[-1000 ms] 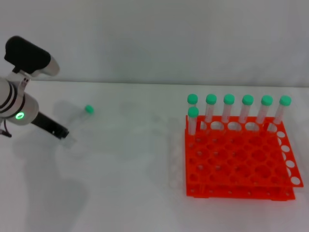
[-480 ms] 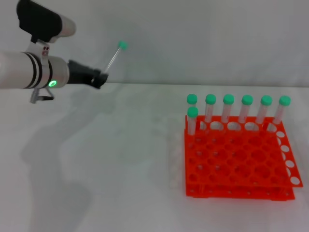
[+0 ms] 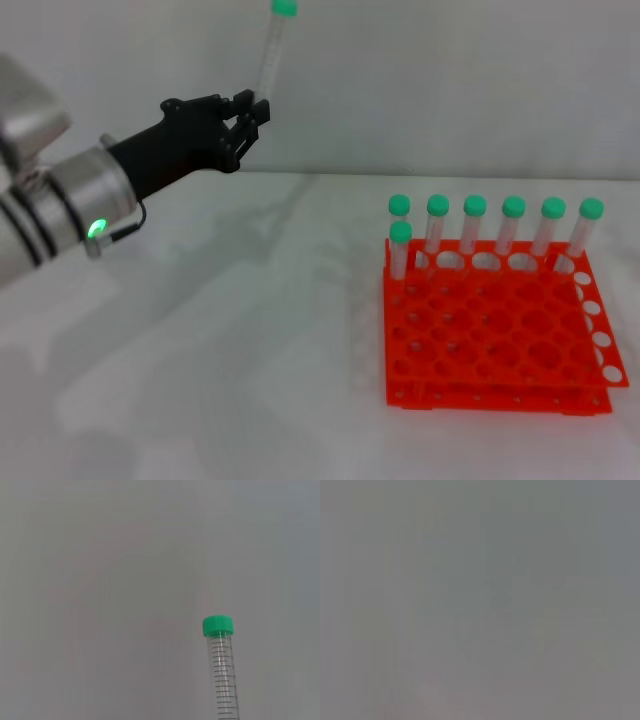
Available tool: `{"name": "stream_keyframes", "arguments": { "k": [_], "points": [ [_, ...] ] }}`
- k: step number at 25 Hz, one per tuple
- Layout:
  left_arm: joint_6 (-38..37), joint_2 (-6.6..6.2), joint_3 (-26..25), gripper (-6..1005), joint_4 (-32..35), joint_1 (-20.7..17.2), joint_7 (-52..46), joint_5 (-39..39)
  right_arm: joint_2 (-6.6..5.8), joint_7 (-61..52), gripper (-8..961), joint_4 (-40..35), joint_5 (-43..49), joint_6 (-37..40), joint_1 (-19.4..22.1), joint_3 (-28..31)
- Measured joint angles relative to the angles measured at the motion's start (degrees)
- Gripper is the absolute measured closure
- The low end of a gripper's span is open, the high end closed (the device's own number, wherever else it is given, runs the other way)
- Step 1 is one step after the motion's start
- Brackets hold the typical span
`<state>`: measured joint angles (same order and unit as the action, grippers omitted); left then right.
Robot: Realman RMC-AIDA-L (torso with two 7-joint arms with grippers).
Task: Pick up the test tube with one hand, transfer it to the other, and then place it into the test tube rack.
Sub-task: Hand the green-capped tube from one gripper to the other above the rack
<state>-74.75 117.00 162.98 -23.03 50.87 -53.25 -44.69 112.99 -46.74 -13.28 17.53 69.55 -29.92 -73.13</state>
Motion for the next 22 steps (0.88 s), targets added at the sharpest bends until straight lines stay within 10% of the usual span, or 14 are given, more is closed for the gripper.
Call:
{"name": "stream_keyframes", "arguments": {
  "k": [10,22],
  "points": [
    [-21.92,1.80,-0.03,815,11.33,-11.27,18.07,-8.44,-6.94,-17.36,178,-5.88,17.05,13.13,-3.16,-7.20],
    [-16.76,2.18,-0.06,814,19.99,-10.94,24.14,-5.46,-4.31,-19.34,200,-10.13,29.05,15.34,-9.18,-7.32]
  ]
}}
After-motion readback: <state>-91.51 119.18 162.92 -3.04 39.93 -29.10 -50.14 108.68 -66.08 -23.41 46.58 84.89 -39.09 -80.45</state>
